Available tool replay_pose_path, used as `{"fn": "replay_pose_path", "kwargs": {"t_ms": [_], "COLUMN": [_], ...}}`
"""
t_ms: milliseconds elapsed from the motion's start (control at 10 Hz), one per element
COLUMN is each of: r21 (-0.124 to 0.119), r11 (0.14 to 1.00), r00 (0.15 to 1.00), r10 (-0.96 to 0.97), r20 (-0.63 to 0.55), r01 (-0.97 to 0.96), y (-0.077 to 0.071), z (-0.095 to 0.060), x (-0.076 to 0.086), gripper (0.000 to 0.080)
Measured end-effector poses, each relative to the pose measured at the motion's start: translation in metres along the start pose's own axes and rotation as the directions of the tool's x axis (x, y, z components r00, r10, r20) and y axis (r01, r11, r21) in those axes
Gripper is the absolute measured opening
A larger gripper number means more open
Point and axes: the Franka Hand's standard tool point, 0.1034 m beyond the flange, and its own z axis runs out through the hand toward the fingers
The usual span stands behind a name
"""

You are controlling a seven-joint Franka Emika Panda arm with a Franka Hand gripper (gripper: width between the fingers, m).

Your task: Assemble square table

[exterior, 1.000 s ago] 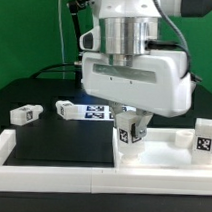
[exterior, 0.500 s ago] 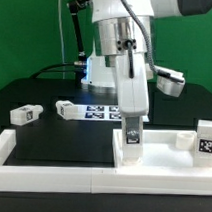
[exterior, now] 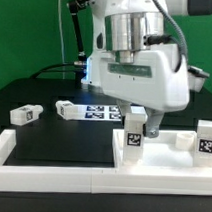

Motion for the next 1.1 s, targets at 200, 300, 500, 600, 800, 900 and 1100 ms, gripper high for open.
{"fn": "replay_pose_path", "kwargs": {"t_ms": [200,300,500,600,800,900,1100], "r21": [-0.005,-0.005,-0.058,-0.064,-0.063,-0.064,-0.063], "r11": [0.993,0.983,0.832,0.730,0.648,0.670,0.678], "r00": [0.993,0.983,0.832,0.731,0.650,0.672,0.679], "r10": [-0.122,-0.184,-0.554,-0.682,-0.760,-0.741,-0.734], "r20": [0.000,0.000,-0.016,0.001,0.017,0.015,0.014], "r01": [0.122,0.184,0.552,0.681,0.759,0.740,0.733], "y": [0.002,0.002,-0.001,-0.001,-0.001,-0.001,-0.001], "z": [0.002,0.002,0.003,0.003,0.003,0.003,0.003], "x": [0.001,0.001,0.001,0.005,0.010,0.010,0.011], "gripper": [0.0638,0.0647,0.0649,0.0649,0.0649,0.0626,0.0439]}}
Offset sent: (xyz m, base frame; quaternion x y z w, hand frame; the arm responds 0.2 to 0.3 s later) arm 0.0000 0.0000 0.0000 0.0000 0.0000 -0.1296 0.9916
